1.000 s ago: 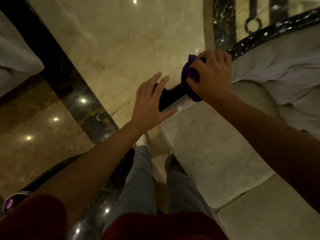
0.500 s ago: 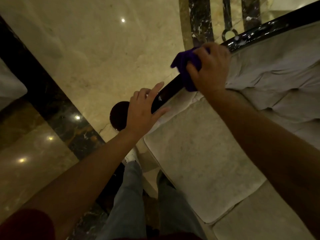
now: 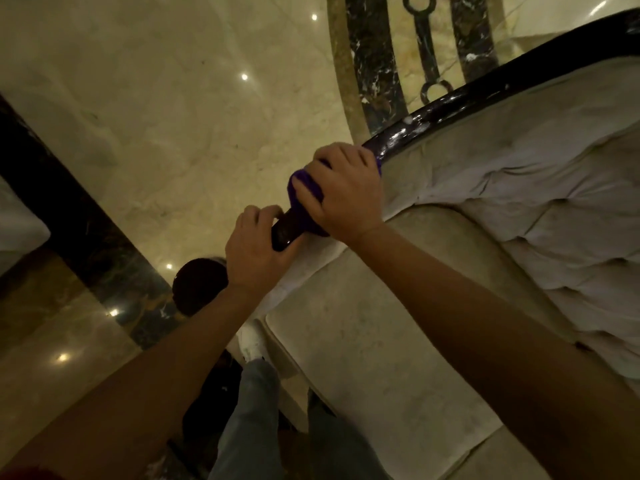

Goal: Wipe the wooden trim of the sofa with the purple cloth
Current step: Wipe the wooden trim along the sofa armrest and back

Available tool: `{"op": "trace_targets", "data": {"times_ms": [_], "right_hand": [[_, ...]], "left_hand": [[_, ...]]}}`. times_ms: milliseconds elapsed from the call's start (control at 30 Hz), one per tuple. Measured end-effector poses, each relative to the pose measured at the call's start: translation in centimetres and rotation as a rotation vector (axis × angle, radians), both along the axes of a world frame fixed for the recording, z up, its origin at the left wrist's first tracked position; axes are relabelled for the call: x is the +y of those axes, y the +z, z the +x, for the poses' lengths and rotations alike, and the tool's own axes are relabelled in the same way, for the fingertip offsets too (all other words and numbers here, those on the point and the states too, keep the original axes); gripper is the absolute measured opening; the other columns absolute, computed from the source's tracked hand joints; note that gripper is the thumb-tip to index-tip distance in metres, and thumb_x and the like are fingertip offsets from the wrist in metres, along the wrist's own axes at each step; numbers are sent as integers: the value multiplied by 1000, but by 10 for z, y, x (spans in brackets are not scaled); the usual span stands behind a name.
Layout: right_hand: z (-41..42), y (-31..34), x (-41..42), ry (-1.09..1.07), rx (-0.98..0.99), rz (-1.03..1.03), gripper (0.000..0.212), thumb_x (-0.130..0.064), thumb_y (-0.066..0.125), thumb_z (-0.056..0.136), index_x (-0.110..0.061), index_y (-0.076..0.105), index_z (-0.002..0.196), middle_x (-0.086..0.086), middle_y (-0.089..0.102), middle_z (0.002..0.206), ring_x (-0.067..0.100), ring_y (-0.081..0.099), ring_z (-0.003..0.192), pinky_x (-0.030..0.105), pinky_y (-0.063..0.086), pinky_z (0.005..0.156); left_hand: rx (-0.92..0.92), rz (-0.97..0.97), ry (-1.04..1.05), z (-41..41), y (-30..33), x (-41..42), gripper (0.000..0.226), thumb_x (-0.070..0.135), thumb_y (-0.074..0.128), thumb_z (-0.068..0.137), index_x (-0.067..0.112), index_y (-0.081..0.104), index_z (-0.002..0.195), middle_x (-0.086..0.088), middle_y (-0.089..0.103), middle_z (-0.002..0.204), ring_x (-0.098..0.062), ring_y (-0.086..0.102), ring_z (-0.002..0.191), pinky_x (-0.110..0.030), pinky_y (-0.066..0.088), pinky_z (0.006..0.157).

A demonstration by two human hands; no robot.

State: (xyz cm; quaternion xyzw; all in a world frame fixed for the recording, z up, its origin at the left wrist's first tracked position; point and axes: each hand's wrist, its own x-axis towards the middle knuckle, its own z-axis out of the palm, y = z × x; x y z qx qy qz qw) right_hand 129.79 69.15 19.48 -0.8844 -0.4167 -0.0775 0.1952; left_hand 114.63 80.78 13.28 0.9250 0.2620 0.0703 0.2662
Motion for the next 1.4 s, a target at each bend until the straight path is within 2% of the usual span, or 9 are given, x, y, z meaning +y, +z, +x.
{"op": "trace_targets", "data": {"times_ms": [200,433,567,700,867,1033,1200,1300,1400], "right_hand": [[89,2,-37,-76,-8,-137,39,-44,51,99,-12,70,111,14,67,118,36,60,112,48,41,100],[132,-5,-55,-272,-78,-196,43,-47,44,102,-13,68,112,13,65,119,37,57,115,46,38,103],[128,5,-53,-314,1,-215,46,-47,41,101,-13,70,115,12,65,122,36,55,120,46,35,106],[107,0,-38,-329,-6,-163,40,-43,49,97,-13,74,106,11,67,116,35,57,116,47,37,105],[103,-6,-34,-242,-56,-74,32,-42,59,94,-13,74,93,10,70,104,35,63,103,46,44,96],[149,-3,-65,-111,-70,-247,42,-49,50,101,-13,69,109,15,67,117,38,60,111,51,42,100],[199,7,-97,-312,-151,-381,50,-55,37,103,-14,64,112,17,63,116,38,57,111,52,41,102],[177,14,-77,-455,-44,-361,47,-53,42,99,-15,69,107,13,64,118,35,56,116,51,36,106],[127,13,-53,-378,66,-257,38,-46,53,93,-14,72,100,11,66,116,34,57,117,49,35,107]], "left_hand": [[30,42,-35,-2,6,2,57,62,58,89,13,61,117,-13,56,100,-29,56,86,-36,44,64],[50,91,-58,2,11,1,48,63,56,90,24,49,117,-13,55,98,-29,56,84,-36,49,64],[40,116,-122,2,19,3,65,59,55,95,19,54,146,-18,60,126,-35,60,110,-52,51,94],[-63,269,-365,18,18,-16,81,71,51,96,28,32,162,-13,38,165,-33,35,154,-63,27,122],[-136,336,-445,21,10,-24,85,64,60,94,28,29,164,-11,25,173,-35,25,159,-64,24,124],[-121,276,-567,20,8,-18,81,60,63,92,21,41,160,-11,25,173,-38,22,160,-70,24,121],[-77,242,-571,22,13,-16,76,61,57,96,21,42,159,-8,22,174,-36,20,161,-70,25,120],[-51,273,-583,23,16,-18,74,62,49,99,21,40,160,-8,19,175,-36,19,161,-69,26,120],[-22,291,-597,20,17,-17,74,62,46,99,21,40,160,-9,18,175,-36,18,161,-67,25,122]]}}
